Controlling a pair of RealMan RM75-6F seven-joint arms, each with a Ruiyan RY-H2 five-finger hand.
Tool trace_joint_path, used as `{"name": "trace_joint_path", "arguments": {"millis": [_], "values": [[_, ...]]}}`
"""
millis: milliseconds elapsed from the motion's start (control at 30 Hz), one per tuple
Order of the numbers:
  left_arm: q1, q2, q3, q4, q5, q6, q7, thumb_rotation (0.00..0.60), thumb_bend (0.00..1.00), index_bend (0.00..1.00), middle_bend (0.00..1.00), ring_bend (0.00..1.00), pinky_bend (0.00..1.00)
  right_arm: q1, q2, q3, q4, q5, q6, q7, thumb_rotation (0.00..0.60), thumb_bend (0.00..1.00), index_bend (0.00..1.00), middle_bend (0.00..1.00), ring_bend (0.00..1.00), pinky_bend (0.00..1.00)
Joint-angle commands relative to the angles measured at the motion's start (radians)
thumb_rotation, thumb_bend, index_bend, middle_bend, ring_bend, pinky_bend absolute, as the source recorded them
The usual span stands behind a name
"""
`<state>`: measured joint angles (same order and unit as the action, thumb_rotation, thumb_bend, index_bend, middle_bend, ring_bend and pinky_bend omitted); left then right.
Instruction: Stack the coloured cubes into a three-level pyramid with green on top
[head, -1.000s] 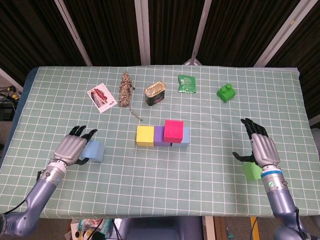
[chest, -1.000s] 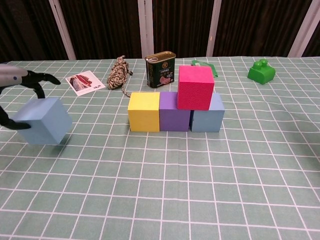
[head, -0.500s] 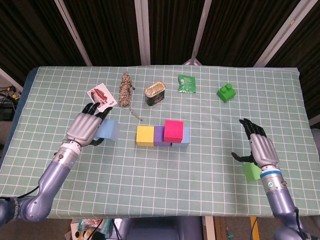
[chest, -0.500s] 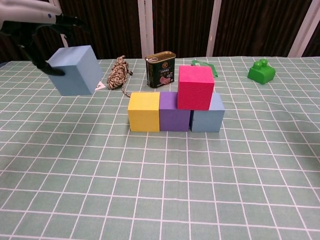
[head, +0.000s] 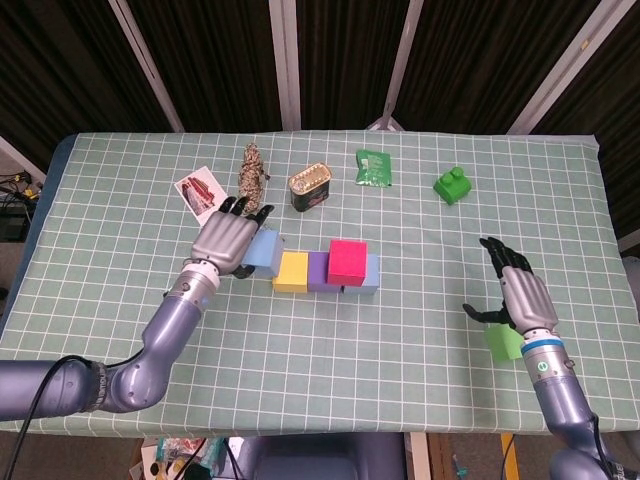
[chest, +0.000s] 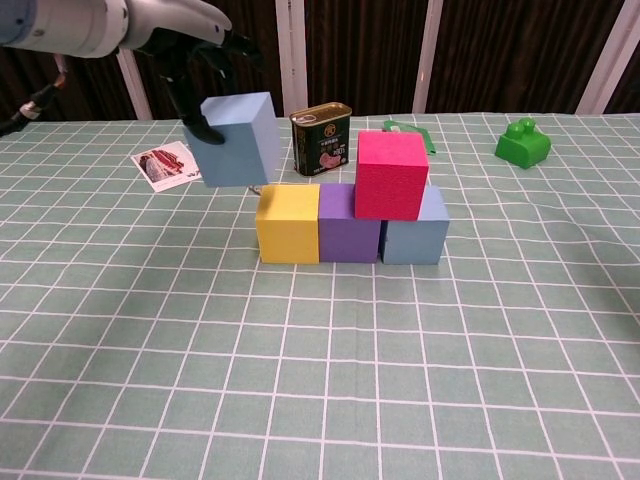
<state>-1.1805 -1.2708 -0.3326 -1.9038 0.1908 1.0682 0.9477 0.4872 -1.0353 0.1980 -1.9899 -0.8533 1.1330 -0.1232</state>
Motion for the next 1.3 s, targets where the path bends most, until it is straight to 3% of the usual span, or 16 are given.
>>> {"name": "trace_joint_path", "arguments": {"millis": [33,467,1300], "values": [[-0.074,-0.049,-0.024,0.042,-0.098,0.025,0.037,0.600,0.43,0.07,0.35,0.00,0.04,0.000,0.002,0.004,0.005,0.005,-0.011,0.009,0.600,0.24,0.00,0.00,0.00,0.00],[-0.203,-0.124,-0.021,0.117,-0.252,0.072,0.130,0.600,0.43,0.07,0.35,0.00,0.04,-0.006,0.018,0.019,0.007,0.009,-0.036,0.049,0.600,0.24,0.00,0.00,0.00,0.00],[-0.317,-0.242,-0.053,0.219,-0.373,0.145,0.228,0.600,0.43,0.07,0.35,0.00,0.04,-0.017,0.042,0.032,-0.005,-0.007,-0.062,0.100,0.600,0.24,0.00,0.00,0.00,0.00]]}}
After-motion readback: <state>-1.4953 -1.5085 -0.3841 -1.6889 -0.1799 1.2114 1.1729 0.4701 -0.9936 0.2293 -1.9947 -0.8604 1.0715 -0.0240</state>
